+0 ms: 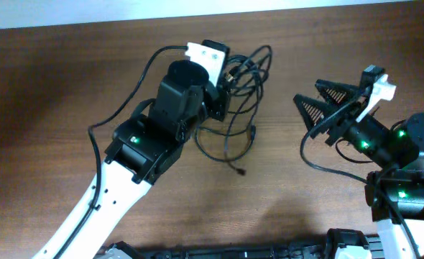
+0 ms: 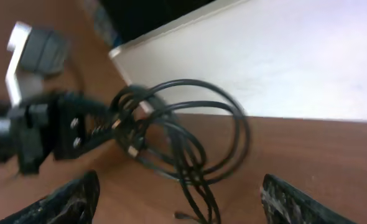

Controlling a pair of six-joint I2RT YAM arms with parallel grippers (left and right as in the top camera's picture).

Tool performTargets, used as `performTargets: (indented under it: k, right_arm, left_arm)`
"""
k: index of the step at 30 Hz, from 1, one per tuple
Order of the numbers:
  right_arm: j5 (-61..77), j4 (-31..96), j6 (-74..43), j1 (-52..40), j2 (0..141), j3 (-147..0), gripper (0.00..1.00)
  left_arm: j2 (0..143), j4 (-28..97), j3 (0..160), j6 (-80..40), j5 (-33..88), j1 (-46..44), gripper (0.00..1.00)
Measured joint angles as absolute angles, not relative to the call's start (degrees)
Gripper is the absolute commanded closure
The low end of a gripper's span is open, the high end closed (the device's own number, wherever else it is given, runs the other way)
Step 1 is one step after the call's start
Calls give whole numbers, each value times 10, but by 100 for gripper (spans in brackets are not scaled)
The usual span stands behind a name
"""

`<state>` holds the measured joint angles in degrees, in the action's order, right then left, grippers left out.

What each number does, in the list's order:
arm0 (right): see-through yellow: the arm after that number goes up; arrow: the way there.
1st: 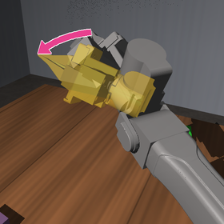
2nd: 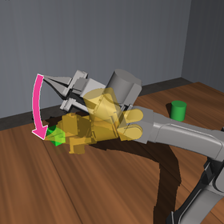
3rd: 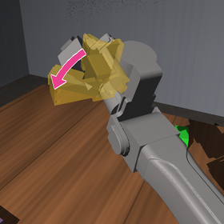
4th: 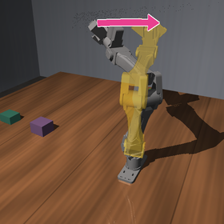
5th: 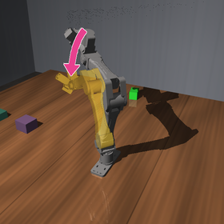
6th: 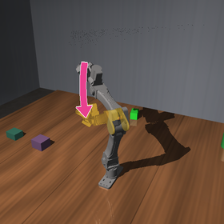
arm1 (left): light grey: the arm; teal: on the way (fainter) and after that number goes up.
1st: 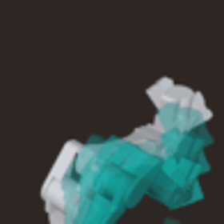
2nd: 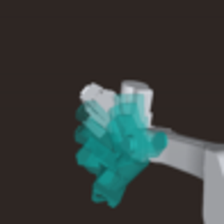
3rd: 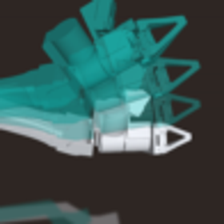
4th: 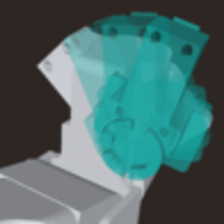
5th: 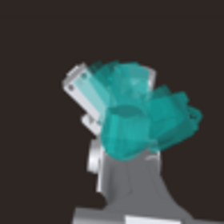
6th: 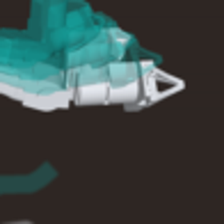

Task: Untangle cables

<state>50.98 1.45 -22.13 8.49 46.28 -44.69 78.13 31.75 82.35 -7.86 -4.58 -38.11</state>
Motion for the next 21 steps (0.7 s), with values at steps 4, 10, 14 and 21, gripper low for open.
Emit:
performTargets:
  k: [4,10,14,21]
  right_arm:
    - [578,14,-126,85,463,-447,29]
    - [656,13,-39,85,463,-447,37]
    - [673,13,-21,85,463,-447,40]
    - [688,13,-11,85,463,-447,62]
  left_arm:
    - [781,304,823,3,20,-381,100]
    - [781,283,823,50,84,-381,100]
    - [781,273,823,57,106,-381,100]
    - [781,258,823,58,140,-381,100]
